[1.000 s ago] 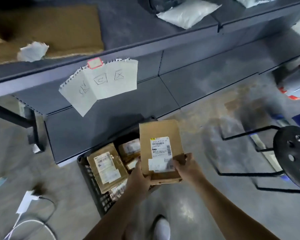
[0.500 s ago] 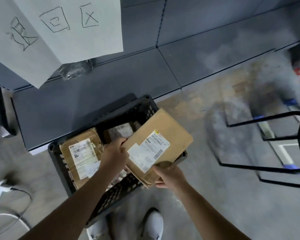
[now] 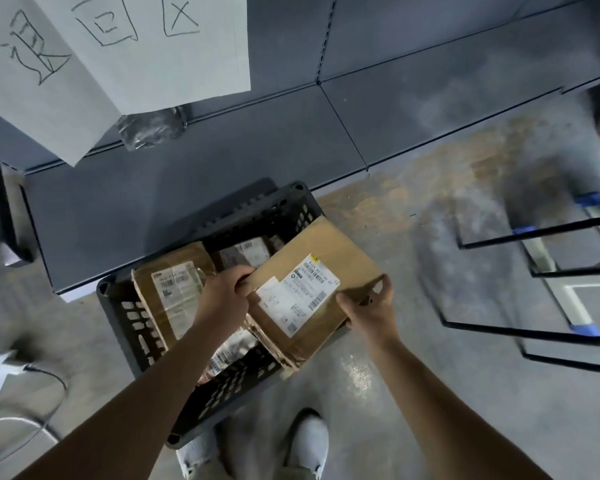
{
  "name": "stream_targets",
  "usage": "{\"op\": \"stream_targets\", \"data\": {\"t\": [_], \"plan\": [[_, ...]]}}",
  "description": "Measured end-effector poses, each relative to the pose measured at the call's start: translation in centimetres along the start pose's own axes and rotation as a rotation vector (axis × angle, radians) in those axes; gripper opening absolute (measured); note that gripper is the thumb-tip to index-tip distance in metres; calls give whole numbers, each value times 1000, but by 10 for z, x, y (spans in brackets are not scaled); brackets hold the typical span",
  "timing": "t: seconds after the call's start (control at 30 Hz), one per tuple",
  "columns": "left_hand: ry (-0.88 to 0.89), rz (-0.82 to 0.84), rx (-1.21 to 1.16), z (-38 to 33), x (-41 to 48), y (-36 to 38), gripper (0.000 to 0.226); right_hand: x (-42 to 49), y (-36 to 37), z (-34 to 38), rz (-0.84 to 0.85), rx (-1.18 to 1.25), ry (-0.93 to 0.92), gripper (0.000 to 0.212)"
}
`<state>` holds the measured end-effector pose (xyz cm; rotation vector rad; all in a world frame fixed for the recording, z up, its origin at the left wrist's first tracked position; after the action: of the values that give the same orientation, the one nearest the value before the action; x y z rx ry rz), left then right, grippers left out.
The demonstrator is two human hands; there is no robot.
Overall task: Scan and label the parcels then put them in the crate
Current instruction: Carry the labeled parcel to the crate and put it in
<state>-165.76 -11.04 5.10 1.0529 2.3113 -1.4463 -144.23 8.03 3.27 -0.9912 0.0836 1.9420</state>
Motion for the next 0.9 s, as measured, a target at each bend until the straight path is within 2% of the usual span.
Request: {"op": "stream_targets", "data": {"t": [0.1,0.13,0.27,0.47,0.7,0.8,0.9], "plan": [[8,-20,-20,-7,0,-6,30,8,2,-3,43,38,62,121],[10,-14,-19,-7,-1,-6,30,7,1,-5,55,45,94,117],[28,12,3,-6,-6,-3,27,-1,-9,-17,23,-7,189,73],[3,-61,0,-22,-9,7,39,2,-23,-20,-112,7,111,60],[-62,-19,20,15,-13,13,45,5,-9,-27,-79,-72,94,52],[-88,20,-81,34,-20,24,60,11,-13,-26,-88,-15,54,35],[-30,49,22,37,-24,38,75,14,-17,-22,-73,-63,7,24]]}}
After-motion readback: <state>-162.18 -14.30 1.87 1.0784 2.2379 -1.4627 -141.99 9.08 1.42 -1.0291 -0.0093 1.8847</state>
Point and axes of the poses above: each hand's wrist, its own x-axis towards the middle knuckle, its own y-axis out of the palm, z = x × y, the point moved 9 cm from there along x, towards the middle knuckle, and after that the axes turned 10 degrees about x, right-handed, at the moved point
